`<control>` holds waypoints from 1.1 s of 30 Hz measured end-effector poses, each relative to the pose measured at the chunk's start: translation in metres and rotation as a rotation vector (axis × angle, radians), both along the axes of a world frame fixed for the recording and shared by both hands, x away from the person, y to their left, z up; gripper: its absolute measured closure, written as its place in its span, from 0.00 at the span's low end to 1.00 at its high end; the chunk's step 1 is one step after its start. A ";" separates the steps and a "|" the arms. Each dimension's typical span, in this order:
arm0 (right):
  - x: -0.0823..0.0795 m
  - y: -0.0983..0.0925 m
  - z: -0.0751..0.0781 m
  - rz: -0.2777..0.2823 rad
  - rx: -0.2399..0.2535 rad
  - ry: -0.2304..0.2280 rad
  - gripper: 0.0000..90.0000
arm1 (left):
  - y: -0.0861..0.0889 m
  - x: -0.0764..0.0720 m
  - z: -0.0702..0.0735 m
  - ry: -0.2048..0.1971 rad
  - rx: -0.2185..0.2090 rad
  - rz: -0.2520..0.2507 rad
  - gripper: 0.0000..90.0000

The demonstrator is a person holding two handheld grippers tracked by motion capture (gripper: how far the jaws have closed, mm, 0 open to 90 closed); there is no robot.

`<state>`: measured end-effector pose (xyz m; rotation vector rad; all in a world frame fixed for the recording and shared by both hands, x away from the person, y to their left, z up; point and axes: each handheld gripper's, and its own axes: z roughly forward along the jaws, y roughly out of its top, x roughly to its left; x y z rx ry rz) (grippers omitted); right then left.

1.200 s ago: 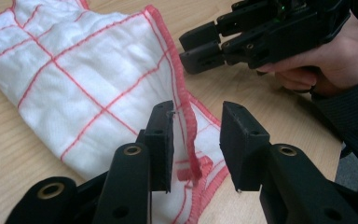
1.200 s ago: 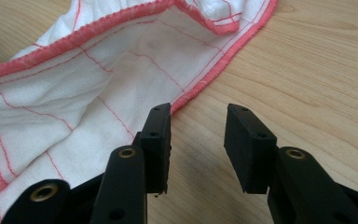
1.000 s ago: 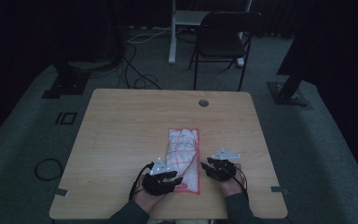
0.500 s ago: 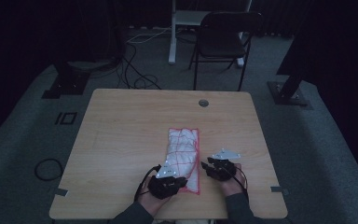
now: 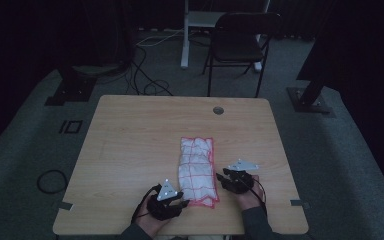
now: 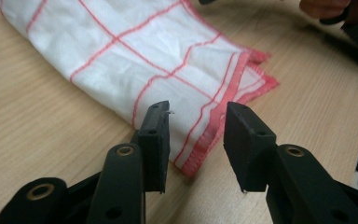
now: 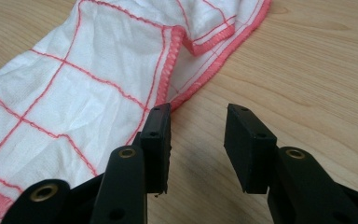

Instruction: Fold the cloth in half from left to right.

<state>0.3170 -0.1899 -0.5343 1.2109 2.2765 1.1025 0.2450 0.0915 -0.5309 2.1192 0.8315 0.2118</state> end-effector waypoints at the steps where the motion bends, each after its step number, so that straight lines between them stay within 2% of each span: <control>1: 0.000 0.001 0.000 0.001 -0.001 0.001 0.68 | -0.001 0.000 -0.001 -0.005 0.007 0.000 0.68; 2: 0.000 0.001 0.000 0.001 -0.001 0.001 0.68 | -0.001 0.000 -0.001 -0.005 0.007 0.000 0.68; 3: 0.000 0.001 0.000 0.002 -0.001 0.002 0.68 | -0.007 -0.002 -0.004 -0.028 0.044 -0.004 0.68; 5: 0.000 0.001 0.000 0.003 -0.001 0.002 0.68 | -0.009 -0.001 -0.005 -0.033 0.076 -0.004 0.80; 7: 0.000 0.000 0.000 0.001 -0.001 -0.001 0.68 | -0.007 0.000 -0.005 -0.021 0.065 0.004 0.93; 9: 0.000 -0.001 0.001 -0.001 0.003 -0.002 0.68 | -0.003 0.000 -0.002 -0.015 0.040 0.014 0.97; 12: 0.000 -0.002 0.001 -0.003 0.002 -0.002 0.68 | 0.007 0.001 0.003 -0.002 -0.019 0.038 0.97; 14: 0.000 -0.002 0.001 -0.002 0.002 -0.002 0.68 | 0.014 0.001 0.005 -0.002 -0.040 0.061 0.97; 17: 0.000 -0.001 0.001 -0.002 0.001 -0.003 0.68 | 0.025 0.001 0.003 0.025 -0.069 0.092 0.97; 22: 0.001 0.000 0.001 0.000 -0.003 -0.003 0.68 | 0.036 -0.002 -0.008 0.056 -0.055 0.126 0.97; 26: 0.006 0.004 0.003 -0.004 -0.011 -0.017 0.69 | 0.038 -0.002 -0.011 0.061 -0.044 0.132 0.96; 33: 0.027 0.012 0.008 -0.022 -0.014 -0.039 0.75 | 0.038 -0.002 -0.015 0.066 -0.035 0.134 0.96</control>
